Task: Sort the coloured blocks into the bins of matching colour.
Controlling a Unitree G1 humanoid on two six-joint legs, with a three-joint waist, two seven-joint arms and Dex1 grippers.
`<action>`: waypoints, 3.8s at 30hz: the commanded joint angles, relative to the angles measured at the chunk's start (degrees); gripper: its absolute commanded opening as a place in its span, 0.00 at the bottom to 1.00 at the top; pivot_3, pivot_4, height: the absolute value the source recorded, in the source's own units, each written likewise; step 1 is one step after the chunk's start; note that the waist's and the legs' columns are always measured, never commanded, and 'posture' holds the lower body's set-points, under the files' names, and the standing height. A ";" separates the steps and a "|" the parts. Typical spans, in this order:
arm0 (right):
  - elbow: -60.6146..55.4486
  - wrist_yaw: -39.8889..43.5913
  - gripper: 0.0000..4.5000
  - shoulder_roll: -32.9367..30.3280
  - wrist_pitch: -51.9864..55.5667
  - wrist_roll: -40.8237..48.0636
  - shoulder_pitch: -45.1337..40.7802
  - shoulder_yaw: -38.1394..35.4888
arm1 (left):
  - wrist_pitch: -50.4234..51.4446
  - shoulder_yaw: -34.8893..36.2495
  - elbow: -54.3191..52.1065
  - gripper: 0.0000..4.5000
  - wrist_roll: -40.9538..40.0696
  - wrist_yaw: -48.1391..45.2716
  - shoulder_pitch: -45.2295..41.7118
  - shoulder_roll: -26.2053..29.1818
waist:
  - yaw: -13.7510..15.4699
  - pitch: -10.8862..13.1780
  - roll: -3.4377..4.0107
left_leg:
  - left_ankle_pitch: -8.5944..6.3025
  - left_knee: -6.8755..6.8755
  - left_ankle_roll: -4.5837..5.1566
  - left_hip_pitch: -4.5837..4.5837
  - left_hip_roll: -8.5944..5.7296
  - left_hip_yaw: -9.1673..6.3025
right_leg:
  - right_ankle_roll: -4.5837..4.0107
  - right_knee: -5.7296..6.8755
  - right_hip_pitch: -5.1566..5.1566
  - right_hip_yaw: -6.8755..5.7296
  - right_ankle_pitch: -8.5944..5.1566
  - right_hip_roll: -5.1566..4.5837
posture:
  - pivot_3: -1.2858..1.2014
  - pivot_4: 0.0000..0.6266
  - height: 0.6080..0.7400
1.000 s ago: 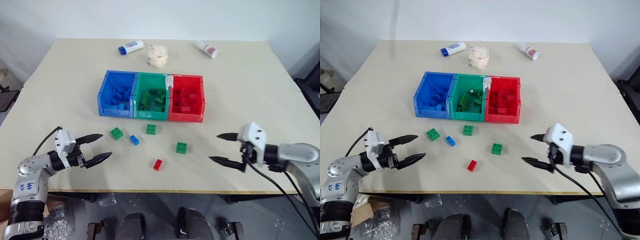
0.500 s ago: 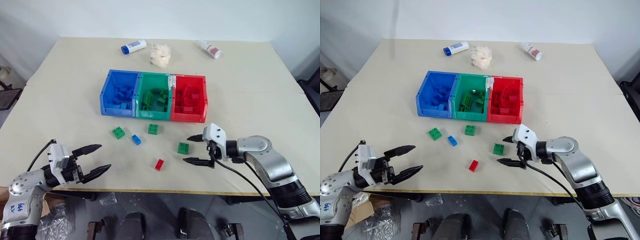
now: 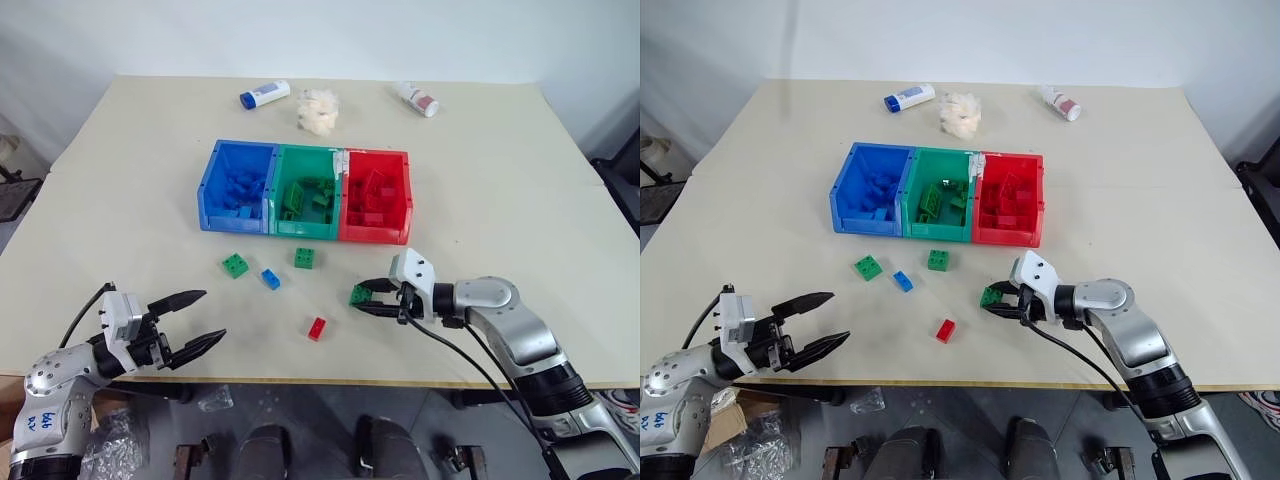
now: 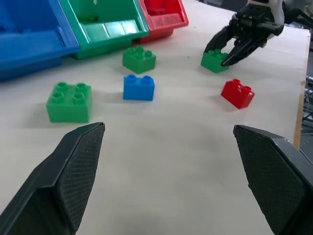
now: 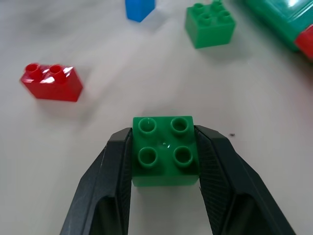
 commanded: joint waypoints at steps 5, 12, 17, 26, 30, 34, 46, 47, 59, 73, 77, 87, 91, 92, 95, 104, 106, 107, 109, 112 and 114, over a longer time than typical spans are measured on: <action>-6.51 -7.75 0.32 5.22 5.99 4.61 -6.26 -5.87 | -2.31 -0.59 1.39 1.00 0.48 0.93 -2.55 -1.53 | -0.20 0.00 0.00 | 0.00 0.02 -0.01 0.00 0.05 0.02 | -0.06 0.02 -0.02 0.02 0.04 0.04 | 0.52 0.24 1.00; 15.47 -16.83 0.32 16.95 -2.26 -0.45 -24.04 -5.91 | -3.27 -1.42 2.12 1.00 1.14 2.03 -3.79 -2.51 | -1.44 0.04 0.05 | 0.02 0.11 -0.02 -0.06 0.15 0.24 | -0.14 0.12 -0.19 0.11 0.12 0.10 | 0.52 0.24 1.00; 32.32 -22.17 0.40 23.30 -12.36 -3.16 -31.94 -8.21 | -3.69 -1.68 3.01 1.00 1.29 2.63 -5.07 -2.56 | -1.58 0.03 0.05 | -0.01 0.09 -0.20 -0.02 0.40 0.27 | -0.25 0.33 -0.31 0.10 0.08 0.30 | 0.52 0.24 1.00; 16.88 -10.76 0.99 16.35 -10.75 -1.59 -18.68 -6.29 | -4.55 -2.05 5.76 1.00 1.76 2.49 -8.26 -2.16 | -1.25 0.03 0.05 | -0.11 0.10 -0.16 -0.19 0.41 0.42 | -0.24 0.26 -0.52 0.12 0.09 0.29 | 0.52 0.24 1.00; 7.10 -5.98 0.99 9.92 -6.63 0.58 -11.77 -6.53 | -4.86 -2.86 7.02 1.00 1.98 1.62 -9.61 -2.36 | -1.55 0.03 0.05 | -0.14 0.28 -0.10 -0.44 0.39 0.44 | -0.19 0.22 -0.66 0.13 0.12 0.28 | 0.52 0.24 1.00; -1.45 -0.30 0.99 1.58 -3.27 3.91 -4.04 -8.93 | -5.12 -3.78 9.20 1.00 2.33 0.60 -11.46 -2.18 | -1.53 0.03 0.05 | -0.06 0.35 -0.19 -0.53 0.49 0.55 | -0.31 0.48 -0.97 0.19 0.17 0.33 | 0.52 0.24 1.00; -10.57 6.47 0.99 -16.11 1.47 8.12 12.53 -17.43 | -6.85 -4.49 16.84 1.00 3.43 -3.56 -17.01 -0.71 | -1.34 0.03 0.04 | -0.09 0.42 -0.14 -0.57 0.49 0.59 | -0.32 0.36 -0.95 0.20 0.21 0.34 | 0.52 0.24 1.00; -10.99 6.19 0.99 -15.88 1.79 8.18 12.39 -16.90 | -6.94 -4.54 17.03 1.00 3.43 -3.80 -17.17 -0.67 | -1.41 0.03 0.04 | -0.09 0.42 -0.15 -0.57 0.49 0.59 | -0.32 0.36 -0.96 0.21 0.21 0.34 | 0.52 0.24 1.00; -11.77 0.05 0.99 -2.08 5.50 2.18 1.28 1.28 | -7.31 -4.85 13.52 1.00 2.11 -9.61 -11.85 0.59 | -1.37 0.02 0.03 | -0.07 0.43 -0.18 -0.59 0.52 0.59 | -0.33 0.44 -1.03 0.21 0.21 0.36 | 0.52 0.24 1.00; -7.48 0.18 0.85 8.64 4.91 -3.43 -1.74 15.00 | -6.75 -2.42 7.57 1.00 0.05 -10.25 -4.56 1.08 | -1.34 -0.01 -0.03 | -0.09 0.53 -0.13 -0.66 0.49 0.55 | -0.30 0.44 -1.03 0.21 0.23 0.33 | 0.52 0.24 1.00; -6.86 -0.83 0.55 9.19 4.20 -4.10 -1.66 14.63 | -7.13 -2.70 7.62 1.00 0.27 -9.72 -4.70 0.84 | -1.35 -0.01 -0.03 | -0.09 0.54 -0.13 -0.66 0.49 0.55 | -0.30 0.45 -1.03 0.21 0.23 0.33 | 0.52 0.24 1.00; -7.49 -6.64 0.34 11.14 4.14 -0.06 -4.63 2.83 | -7.42 -3.69 9.17 1.00 1.05 -9.22 -6.98 0.01 | -1.32 -0.01 -0.03 | -0.09 0.54 -0.14 -0.66 0.49 0.56 | -0.30 0.46 -1.03 0.21 0.24 0.34 | 0.52 0.24 1.00; -0.86 -11.06 0.34 11.28 1.43 -0.19 -11.11 -4.77 | -7.43 -4.70 10.27 1.00 1.52 -9.34 -8.53 -0.66 | -1.36 -0.02 -0.03 | -0.09 0.57 -0.15 -0.66 0.49 0.57 | -0.31 0.49 -1.03 0.22 0.24 0.34 | 0.52 0.24 1.00; 1.46 -12.02 0.34 11.28 0.49 -0.75 -12.96 -5.93 | -7.41 -4.93 10.58 1.00 1.60 -9.40 -9.01 -0.84 | -1.37 -0.02 -0.04 | -0.09 0.55 -0.15 -0.65 0.49 0.56 | -0.32 0.50 -1.03 0.22 0.24 0.34 | 0.52 0.24 1.00; 10.71 -16.07 0.34 11.52 -3.87 -3.22 -19.16 -8.98 | -7.48 -5.73 11.84 1.00 1.95 -9.51 -10.78 -1.35 | -1.45 -0.02 -0.04 | -0.08 0.45 -0.15 -0.63 0.49 0.59 | -0.32 0.49 -1.07 0.21 0.24 0.35 | 0.52 0.24 1.00; 17.21 -15.83 0.93 10.62 -10.80 -5.07 -20.04 -9.31 | -7.78 -6.80 14.70 1.00 2.64 -9.80 -14.64 -1.98 | -1.55 -0.02 -0.04 | -0.08 0.40 -0.15 -0.65 0.49 0.74 | -0.31 0.47 -1.15 0.30 0.25 0.35 | 0.52 0.24 1.00; 14.09 -13.53 0.99 9.42 -10.03 -4.36 -17.57 -9.27 | -7.77 -6.74 14.88 1.00 2.62 -9.94 -14.81 -1.88 | -1.53 -0.02 -0.04 | -0.08 0.42 -0.15 -0.65 0.49 0.80 | -0.28 0.45 -1.15 0.32 0.26 0.34 | 0.52 0.24 1.00; 12.52 -12.33 0.99 8.70 -9.49 -3.96 -16.38 -9.23 | -7.78 -6.69 15.09 1.00 2.62 -10.06 -14.94 -1.79 | -1.51 -0.02 -0.03 | -0.08 0.44 -0.15 -0.65 0.49 0.81 | -0.27 0.45 -1.15 0.34 0.26 0.34 | 0.52 0.24 1.00; 8.32 -8.51 0.99 6.15 -7.78 -2.23 -13.25 -9.05 | -7.78 -6.66 15.28 1.00 2.62 -10.14 -15.11 -1.69 | -1.47 -0.01 -0.03 | -0.08 0.48 -0.14 -0.64 0.49 0.83 | -0.27 0.47 -1.15 0.36 0.27 0.34 | 0.52 0.24 1.00; 2.14 -2.78 0.99 1.31 -5.56 0.34 -7.73 -8.98 | -7.92 -6.63 15.90 1.00 2.70 -10.32 -15.50 -1.49 | -1.33 -0.02 -0.04 | -0.09 0.52 -0.12 -0.63 0.49 0.82 | -0.27 0.49 -1.14 0.38 0.27 0.34 | 0.52 0.24 1.00; -1.99 1.61 0.99 -3.57 -4.10 2.14 -2.46 -9.76 | -7.92 -6.50 16.20 1.00 2.77 -10.31 -15.72 -1.28 | -0.97 -0.02 -0.04 | -0.10 0.51 -0.12 -0.64 0.49 0.80 | -0.26 0.47 -1.13 0.37 0.27 0.34 | 0.52 0.24 1.00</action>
